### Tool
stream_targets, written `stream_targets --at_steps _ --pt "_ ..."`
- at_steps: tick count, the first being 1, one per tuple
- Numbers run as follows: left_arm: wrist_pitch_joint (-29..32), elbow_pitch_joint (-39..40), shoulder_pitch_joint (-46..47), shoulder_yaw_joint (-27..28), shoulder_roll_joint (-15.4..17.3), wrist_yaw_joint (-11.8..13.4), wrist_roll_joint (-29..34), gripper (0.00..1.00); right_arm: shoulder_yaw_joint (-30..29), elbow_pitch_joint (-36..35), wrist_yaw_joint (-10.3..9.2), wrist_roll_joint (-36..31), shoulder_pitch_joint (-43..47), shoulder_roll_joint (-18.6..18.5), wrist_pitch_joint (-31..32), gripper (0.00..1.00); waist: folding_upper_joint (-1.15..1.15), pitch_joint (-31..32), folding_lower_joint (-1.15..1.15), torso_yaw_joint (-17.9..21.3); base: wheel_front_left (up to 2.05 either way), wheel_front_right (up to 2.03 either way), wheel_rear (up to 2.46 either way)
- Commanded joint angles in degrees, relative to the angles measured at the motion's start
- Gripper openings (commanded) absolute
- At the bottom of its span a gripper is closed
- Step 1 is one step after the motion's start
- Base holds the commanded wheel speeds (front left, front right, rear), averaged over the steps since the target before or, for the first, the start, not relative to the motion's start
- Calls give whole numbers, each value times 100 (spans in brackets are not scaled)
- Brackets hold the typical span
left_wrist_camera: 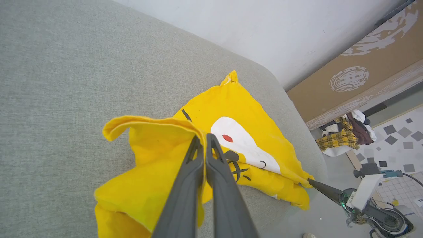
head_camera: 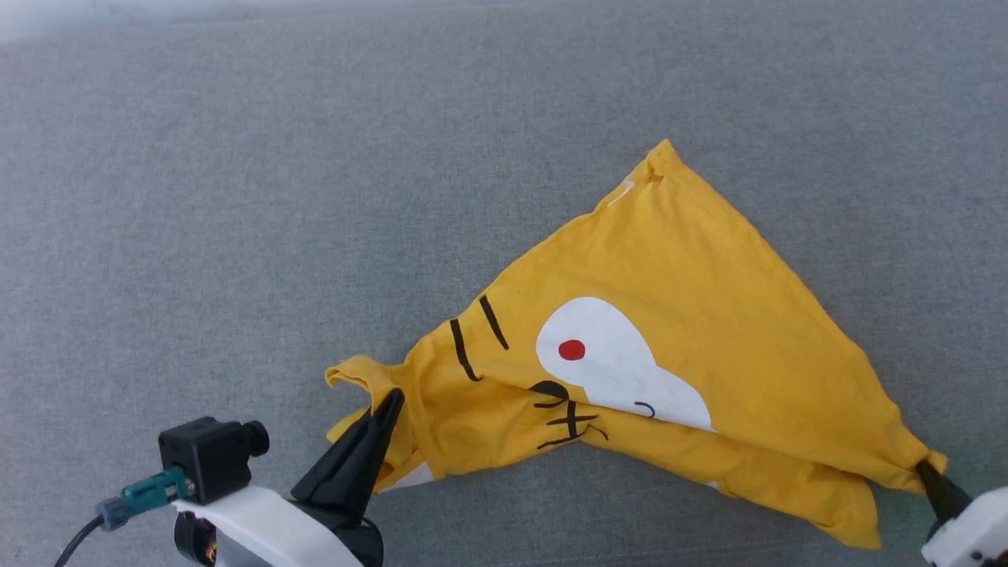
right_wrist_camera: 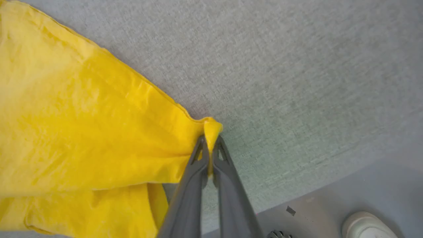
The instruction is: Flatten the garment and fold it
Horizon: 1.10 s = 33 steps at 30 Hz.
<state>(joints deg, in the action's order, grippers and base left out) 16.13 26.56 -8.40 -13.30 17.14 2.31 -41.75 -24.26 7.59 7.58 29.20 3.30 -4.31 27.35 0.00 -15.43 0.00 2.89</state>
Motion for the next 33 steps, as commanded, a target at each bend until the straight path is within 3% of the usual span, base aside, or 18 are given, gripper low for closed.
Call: stream_targets --at_steps 1,5,9,12,15,19,26,33 --pt "8 26 -75 -4 32 33 13 0 27 -6 -9 -8 -125 -1 -49 100 0 73 0 29 0 0 0" --pt "40 57 -88 -49 40 33 15 0 94 -453 -9 71 -142 -261 198 100 0 143 0 -4 0 0 0" --pt "32 135 -28 -116 41 -11 46 0 139 -1584 -9 149 -94 -781 672 100 0 84 0 -105 0 0 0" --pt "11 198 68 -180 34 -57 98 0 213 -2370 -9 131 -424 -1083 921 100 0 -65 0 -173 0 0 0" --pt "9 225 211 -269 32 -116 170 0 546 -2684 -9 3 -1053 -1219 1198 100 0 -256 0 -255 0 0 0" --pt "23 225 448 -402 -3 -210 222 0 1229 -2370 -9 -126 -2068 -1349 1480 100 0 -568 0 -396 0 0 0" --pt "17 140 868 -609 -101 -377 274 0 2087 -1133 -9 -385 -3589 -1529 1723 100 0 -1074 0 -704 0 0 0" --pt "-19 -8 1149 -749 -205 -481 282 0 2699 -180 -9 -525 -4388 -1691 2002 100 0 -1440 0 -991 0 0 0"
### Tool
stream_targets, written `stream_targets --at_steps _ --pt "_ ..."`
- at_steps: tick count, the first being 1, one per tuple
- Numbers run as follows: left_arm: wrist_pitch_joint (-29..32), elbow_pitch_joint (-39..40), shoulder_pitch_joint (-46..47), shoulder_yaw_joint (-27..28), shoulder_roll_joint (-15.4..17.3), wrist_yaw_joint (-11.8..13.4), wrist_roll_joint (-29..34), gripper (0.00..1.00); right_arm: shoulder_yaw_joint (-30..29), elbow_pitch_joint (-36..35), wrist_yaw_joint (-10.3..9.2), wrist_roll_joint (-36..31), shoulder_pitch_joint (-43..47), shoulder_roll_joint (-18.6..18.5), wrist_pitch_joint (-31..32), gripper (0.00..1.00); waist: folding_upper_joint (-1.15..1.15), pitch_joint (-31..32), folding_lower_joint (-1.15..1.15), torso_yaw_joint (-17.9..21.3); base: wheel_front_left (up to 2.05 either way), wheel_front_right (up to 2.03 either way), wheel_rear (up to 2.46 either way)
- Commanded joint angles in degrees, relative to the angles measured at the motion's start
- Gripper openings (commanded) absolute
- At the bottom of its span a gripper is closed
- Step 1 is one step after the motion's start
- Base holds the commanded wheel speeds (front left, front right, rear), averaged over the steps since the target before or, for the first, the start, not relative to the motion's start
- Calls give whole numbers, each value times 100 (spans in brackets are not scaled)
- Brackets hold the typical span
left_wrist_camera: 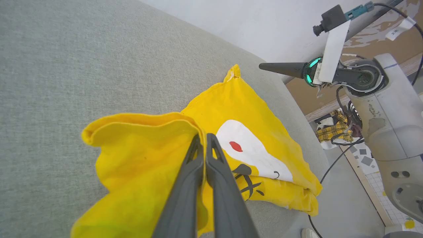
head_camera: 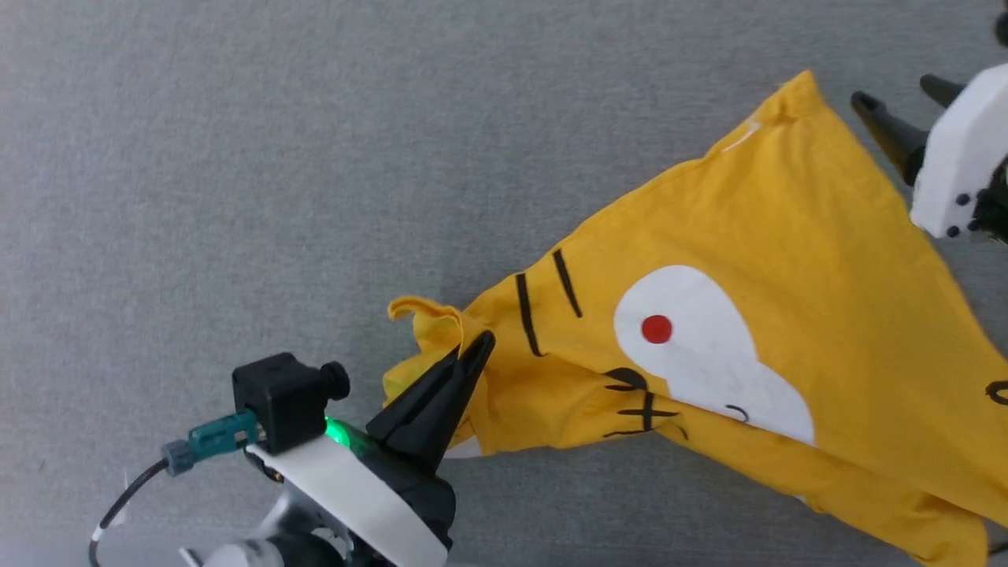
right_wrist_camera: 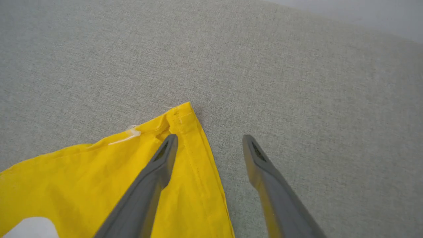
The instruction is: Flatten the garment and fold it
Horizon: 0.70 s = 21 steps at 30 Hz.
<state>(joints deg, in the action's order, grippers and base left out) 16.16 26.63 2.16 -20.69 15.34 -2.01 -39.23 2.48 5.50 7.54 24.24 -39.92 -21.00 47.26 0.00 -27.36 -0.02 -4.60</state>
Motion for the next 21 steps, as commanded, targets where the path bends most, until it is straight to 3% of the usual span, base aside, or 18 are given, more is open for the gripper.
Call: stream_targets --at_steps 1,11,14,15,17,21 --pt "-29 -37 128 -25 -35 -67 27 0 107 130 -5 -43 -123 -51 55 100 0 -286 2 -283 0 0 0" --pt "-117 -177 359 -99 -116 -157 -5 0 425 830 -5 -122 -472 -147 -39 99 0 -570 2 -536 0 0 0" --pt "-146 -210 411 -97 -130 -170 -17 0 488 1001 -5 -107 -531 -161 -24 78 0 -635 2 -580 0 0 0" --pt "-155 -223 423 -94 -133 -174 -23 0 513 1046 -5 -102 -543 -169 -16 46 0 -646 2 -589 0 0 0" --pt "-172 -245 440 -87 -136 -178 -34 0 566 1126 -5 -83 -564 -185 8 0 0 -666 2 -597 0 0 0" --pt "-234 -280 453 -44 -152 -175 -68 0 613 1198 -5 -15 -616 -155 -88 0 0 -645 2 -542 0 0 0"
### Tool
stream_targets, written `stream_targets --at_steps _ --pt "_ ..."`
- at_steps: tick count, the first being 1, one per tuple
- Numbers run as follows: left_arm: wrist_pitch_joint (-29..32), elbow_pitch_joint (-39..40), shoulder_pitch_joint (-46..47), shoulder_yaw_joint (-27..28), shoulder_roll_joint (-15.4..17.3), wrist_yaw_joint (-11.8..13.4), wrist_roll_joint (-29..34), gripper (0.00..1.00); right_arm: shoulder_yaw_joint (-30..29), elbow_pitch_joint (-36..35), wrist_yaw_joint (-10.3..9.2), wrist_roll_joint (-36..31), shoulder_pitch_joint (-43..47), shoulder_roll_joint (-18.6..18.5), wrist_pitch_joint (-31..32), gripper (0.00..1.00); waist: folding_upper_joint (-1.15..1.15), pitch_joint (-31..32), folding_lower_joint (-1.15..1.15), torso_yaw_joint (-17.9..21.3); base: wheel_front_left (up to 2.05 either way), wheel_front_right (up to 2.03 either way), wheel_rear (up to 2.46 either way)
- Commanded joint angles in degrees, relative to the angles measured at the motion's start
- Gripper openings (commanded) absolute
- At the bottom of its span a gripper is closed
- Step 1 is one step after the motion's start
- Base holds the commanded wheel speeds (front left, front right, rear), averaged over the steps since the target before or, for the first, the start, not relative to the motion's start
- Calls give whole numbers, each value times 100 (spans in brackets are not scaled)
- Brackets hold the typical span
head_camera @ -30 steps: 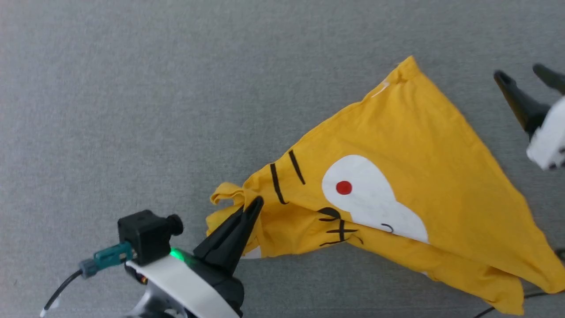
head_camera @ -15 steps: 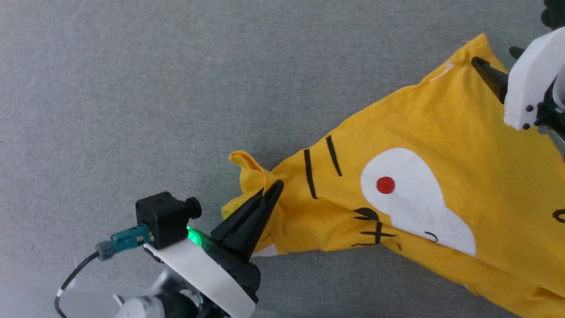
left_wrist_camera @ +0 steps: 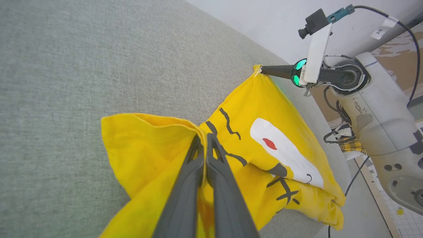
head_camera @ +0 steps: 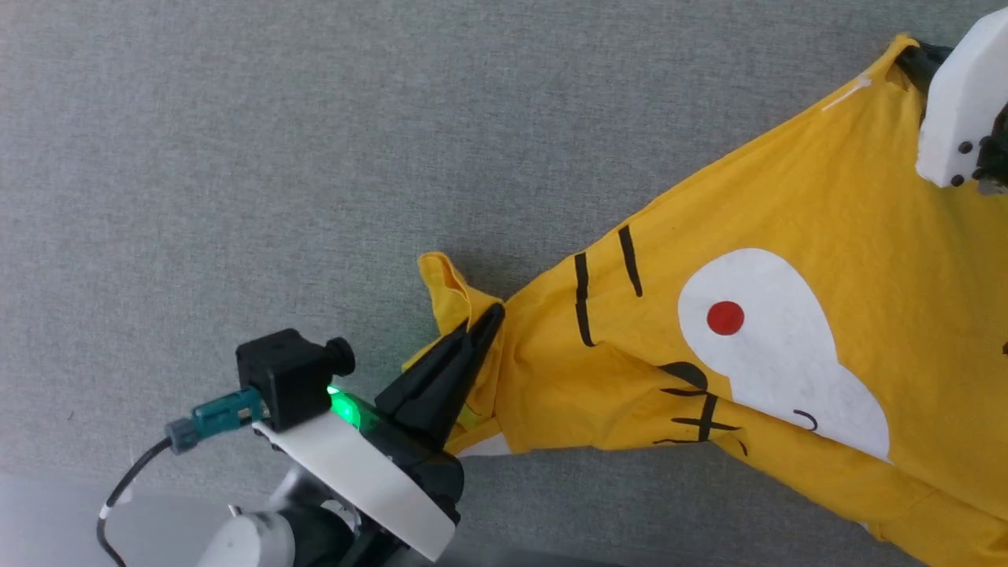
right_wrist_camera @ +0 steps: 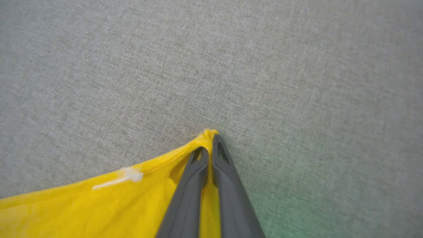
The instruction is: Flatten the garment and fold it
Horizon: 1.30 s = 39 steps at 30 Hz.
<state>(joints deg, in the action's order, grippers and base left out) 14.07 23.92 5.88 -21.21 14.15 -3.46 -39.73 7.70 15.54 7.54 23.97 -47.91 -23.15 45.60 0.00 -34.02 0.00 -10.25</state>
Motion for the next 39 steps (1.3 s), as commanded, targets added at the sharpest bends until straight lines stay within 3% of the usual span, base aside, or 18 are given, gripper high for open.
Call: stream_targets --at_steps 1,13,19,28,37,39 --pt "-39 -20 77 24 -29 -30 -29 0 109 202 -5 30 175 71 24 0 0 51 0 52 0 0 0" --pt "-615 33 291 585 23 30 75 0 137 -368 -5 567 341 82 -1067 0 0 762 0 544 0 0 0" --pt "-907 -177 822 1203 170 363 445 0 78 -540 -5 692 503 41 -1599 0 0 1236 0 821 0 0 0" --pt "-458 -694 2255 1386 445 777 996 0 69 -588 -5 678 475 40 -1916 0 0 1933 0 1119 0 0 0" --pt "-71 -2151 4238 1185 633 600 1275 0 50 -356 -5 450 -213 115 -1973 0 0 2397 0 1302 0 0 0" --pt "-38 -2622 4655 1064 731 449 1400 0 111 -213 -5 367 -461 177 -1988 0 0 2498 0 1360 0 0 0"
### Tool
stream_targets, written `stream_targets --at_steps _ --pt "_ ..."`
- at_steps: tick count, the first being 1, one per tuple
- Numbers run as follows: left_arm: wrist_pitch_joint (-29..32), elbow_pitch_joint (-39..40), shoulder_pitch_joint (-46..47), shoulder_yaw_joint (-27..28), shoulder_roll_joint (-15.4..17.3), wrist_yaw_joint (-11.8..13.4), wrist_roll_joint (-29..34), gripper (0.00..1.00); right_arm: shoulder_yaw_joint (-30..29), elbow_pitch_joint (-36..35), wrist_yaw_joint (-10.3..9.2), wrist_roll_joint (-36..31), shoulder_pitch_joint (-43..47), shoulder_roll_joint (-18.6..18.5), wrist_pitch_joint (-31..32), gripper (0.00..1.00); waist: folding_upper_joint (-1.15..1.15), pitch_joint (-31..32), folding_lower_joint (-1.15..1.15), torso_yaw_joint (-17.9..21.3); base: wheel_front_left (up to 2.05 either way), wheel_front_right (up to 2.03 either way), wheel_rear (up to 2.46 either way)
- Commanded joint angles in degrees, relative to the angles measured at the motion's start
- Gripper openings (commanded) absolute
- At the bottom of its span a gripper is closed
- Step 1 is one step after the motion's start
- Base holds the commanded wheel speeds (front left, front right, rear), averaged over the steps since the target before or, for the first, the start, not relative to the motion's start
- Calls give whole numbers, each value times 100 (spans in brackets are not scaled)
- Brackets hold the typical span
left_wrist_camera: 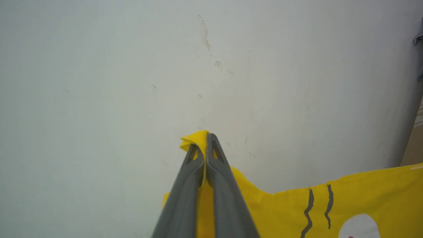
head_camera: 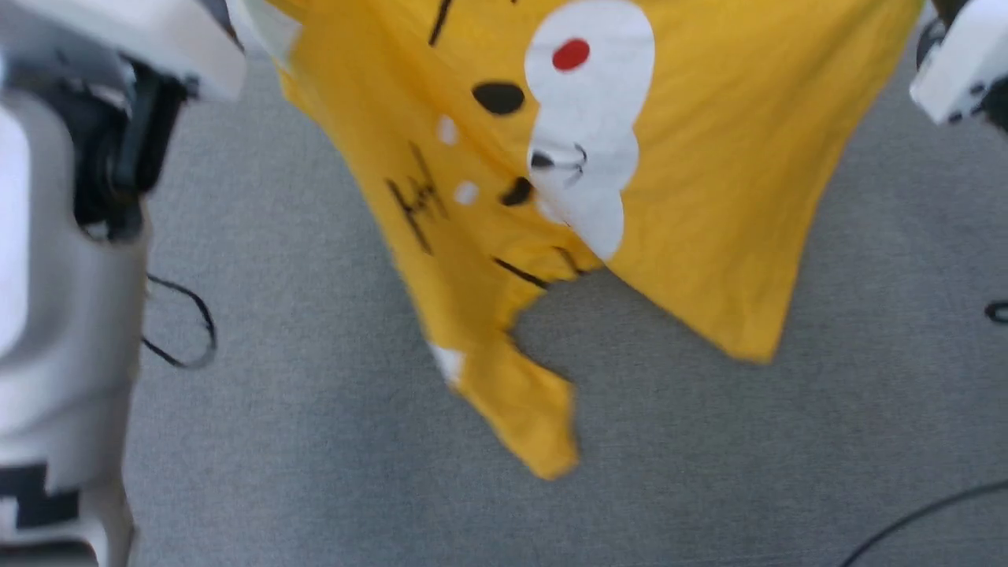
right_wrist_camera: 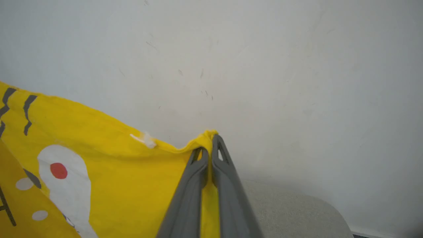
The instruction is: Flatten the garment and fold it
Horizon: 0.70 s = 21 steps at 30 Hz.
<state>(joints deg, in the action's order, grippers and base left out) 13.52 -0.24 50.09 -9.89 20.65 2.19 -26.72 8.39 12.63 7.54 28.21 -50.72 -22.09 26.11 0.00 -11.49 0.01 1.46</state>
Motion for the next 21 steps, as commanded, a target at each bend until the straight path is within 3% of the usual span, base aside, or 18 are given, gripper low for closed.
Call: stream_targets --at_steps 1,4,7,14,21 --pt "58 -440 403 -139 99 -192 127 0 62 158 -5 -94 -304 113 -56 0 0 297 -1 215 0 0 0" --pt "269 -1046 813 -383 119 -402 203 0 174 402 -5 -204 -649 236 -68 0 0 427 -1 275 0 0 0" --pt "400 -1496 1226 -492 87 -447 268 0 335 636 -5 -247 -939 373 -30 0 0 499 -1 345 0 0 0" --pt "442 -2147 2123 -442 -345 -279 108 0 412 1312 -5 -396 -1626 680 -15 0 0 346 -1 460 0 0 0" --pt "374 -2520 2837 -420 -557 -100 133 0 359 1907 -5 -667 -2243 1016 -118 0 0 -72 -1 541 0 0 0"
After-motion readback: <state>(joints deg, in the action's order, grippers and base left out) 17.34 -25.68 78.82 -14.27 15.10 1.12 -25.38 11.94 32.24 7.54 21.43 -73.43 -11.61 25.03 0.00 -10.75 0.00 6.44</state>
